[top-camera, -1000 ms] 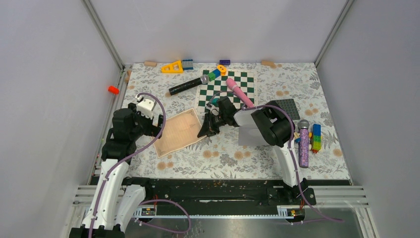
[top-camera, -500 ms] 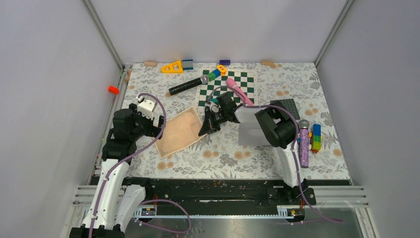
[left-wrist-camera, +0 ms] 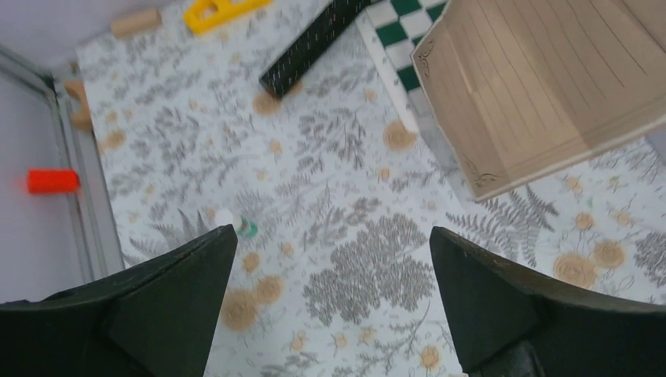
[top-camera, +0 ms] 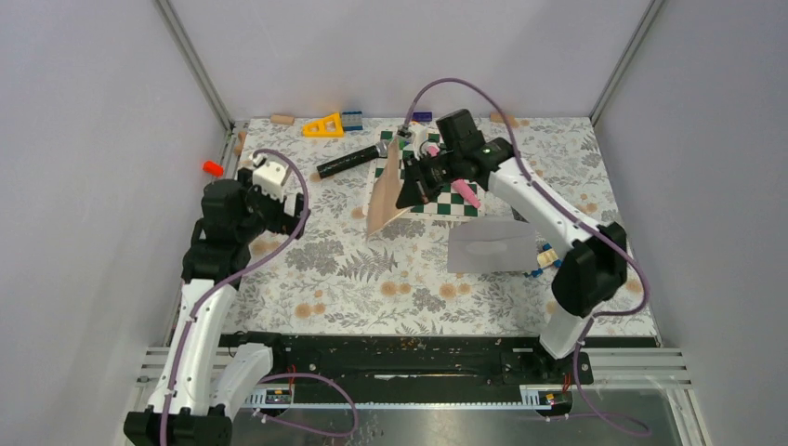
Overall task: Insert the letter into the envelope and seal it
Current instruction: Pick up the letter from the center of the board, then fold the letter.
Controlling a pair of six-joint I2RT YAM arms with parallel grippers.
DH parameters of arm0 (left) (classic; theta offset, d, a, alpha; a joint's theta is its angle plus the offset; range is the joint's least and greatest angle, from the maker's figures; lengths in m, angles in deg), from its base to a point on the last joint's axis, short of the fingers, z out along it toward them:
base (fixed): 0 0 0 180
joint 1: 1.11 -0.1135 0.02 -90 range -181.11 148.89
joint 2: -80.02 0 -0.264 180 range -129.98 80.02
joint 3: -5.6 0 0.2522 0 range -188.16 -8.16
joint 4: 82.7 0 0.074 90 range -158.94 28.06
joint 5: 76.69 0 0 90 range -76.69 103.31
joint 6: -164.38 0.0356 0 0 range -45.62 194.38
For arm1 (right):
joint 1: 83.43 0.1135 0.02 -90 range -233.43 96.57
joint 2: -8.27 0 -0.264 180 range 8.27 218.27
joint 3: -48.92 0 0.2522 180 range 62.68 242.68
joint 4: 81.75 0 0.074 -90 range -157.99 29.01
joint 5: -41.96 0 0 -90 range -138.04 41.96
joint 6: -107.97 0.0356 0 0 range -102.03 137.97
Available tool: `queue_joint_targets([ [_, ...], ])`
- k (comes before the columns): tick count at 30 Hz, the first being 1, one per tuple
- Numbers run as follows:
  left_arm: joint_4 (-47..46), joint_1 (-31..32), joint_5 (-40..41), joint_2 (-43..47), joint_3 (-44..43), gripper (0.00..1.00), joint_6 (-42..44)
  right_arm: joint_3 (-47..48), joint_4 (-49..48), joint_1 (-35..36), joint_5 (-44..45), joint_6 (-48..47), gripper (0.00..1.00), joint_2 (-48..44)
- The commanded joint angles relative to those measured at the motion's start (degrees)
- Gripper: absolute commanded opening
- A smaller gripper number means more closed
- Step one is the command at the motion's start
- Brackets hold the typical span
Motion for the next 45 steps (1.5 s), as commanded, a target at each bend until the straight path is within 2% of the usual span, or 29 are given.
queue_joint_targets([
  [1,-2.6,0.8,-5.1,-4.7,-11.1,0.99,0.9,4.8,21.4,0.3,9.5,-20.3,0.0,-7.2],
  [8,-3.7,3.1,-11.0,-13.3,-22.3,0.99,-2.5,14.0,36.3,0.6,21.2,-32.1,0.0,-14.8],
  [14,-10.0,7.8,-11.9,-17.1,-22.9,0.99,-3.9,22.8,46.8,2.5,30.2,-38.5,0.0,-16.5],
  [17,-13.0,10.2,-13.1,-19.0,-22.9,0.99,-4.5,24.0,49.5,3.6,34.1,-41.2,0.0,-18.4],
  [22,-14.7,13.1,-17.9,-20.7,-23.4,0.99,-6.3,20.2,48.6,4.3,38.5,-43.4,0.0,-23.8],
  [29,-14.6,20.6,-26.5,-19.6,-19.4,0.99,-6.1,12.0,43.6,4.3,37.7,-43.7,0.0,-31.8],
  [34,-12.7,22.6,-32.3,-18.0,-17.1,0.99,-6.4,12.5,43.2,4.3,38.0,-42.6,0.0,-31.5],
  [45,-12.4,24.1,-38.0,-18.7,-14.3,0.99,-5.7,16.8,42.9,4.4,39.6,-41.7,0.0,-29.4],
])
